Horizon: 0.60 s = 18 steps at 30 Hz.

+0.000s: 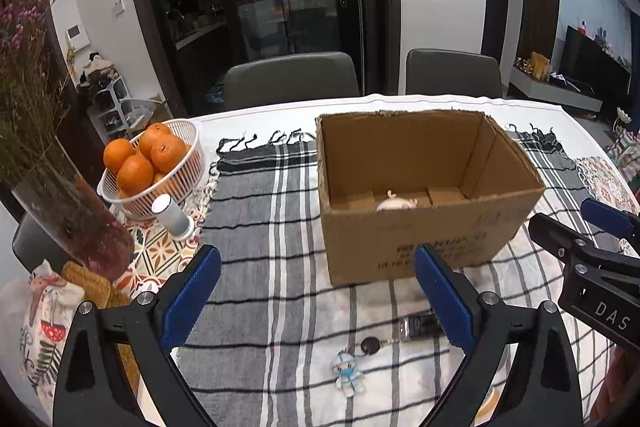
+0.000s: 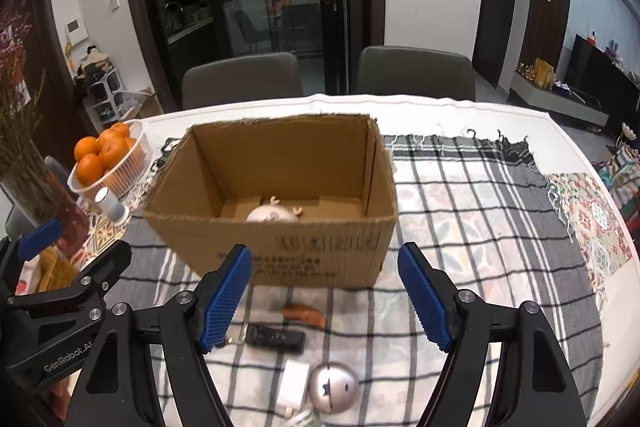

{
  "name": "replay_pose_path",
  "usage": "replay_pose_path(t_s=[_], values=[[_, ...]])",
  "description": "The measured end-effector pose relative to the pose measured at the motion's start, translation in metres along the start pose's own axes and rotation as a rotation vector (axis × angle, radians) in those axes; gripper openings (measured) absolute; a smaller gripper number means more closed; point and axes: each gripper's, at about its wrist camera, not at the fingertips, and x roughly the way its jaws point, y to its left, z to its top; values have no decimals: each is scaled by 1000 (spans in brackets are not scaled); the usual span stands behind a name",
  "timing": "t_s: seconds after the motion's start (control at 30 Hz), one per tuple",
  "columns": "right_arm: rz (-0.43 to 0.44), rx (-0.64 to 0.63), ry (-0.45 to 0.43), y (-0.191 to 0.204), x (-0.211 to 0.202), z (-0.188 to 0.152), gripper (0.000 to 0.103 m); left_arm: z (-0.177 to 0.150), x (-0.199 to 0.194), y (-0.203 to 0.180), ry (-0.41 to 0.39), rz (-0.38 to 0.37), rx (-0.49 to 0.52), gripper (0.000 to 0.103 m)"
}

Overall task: Organize rigid objects
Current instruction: 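Withdraw both tools from the box toward the remaining items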

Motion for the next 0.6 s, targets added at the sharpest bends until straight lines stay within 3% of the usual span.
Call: replay_pose_path(t_s=[0.6], values=[[-4,-34,95,15,-4,-53,68,-59,7,9,149,-66,-21,94]])
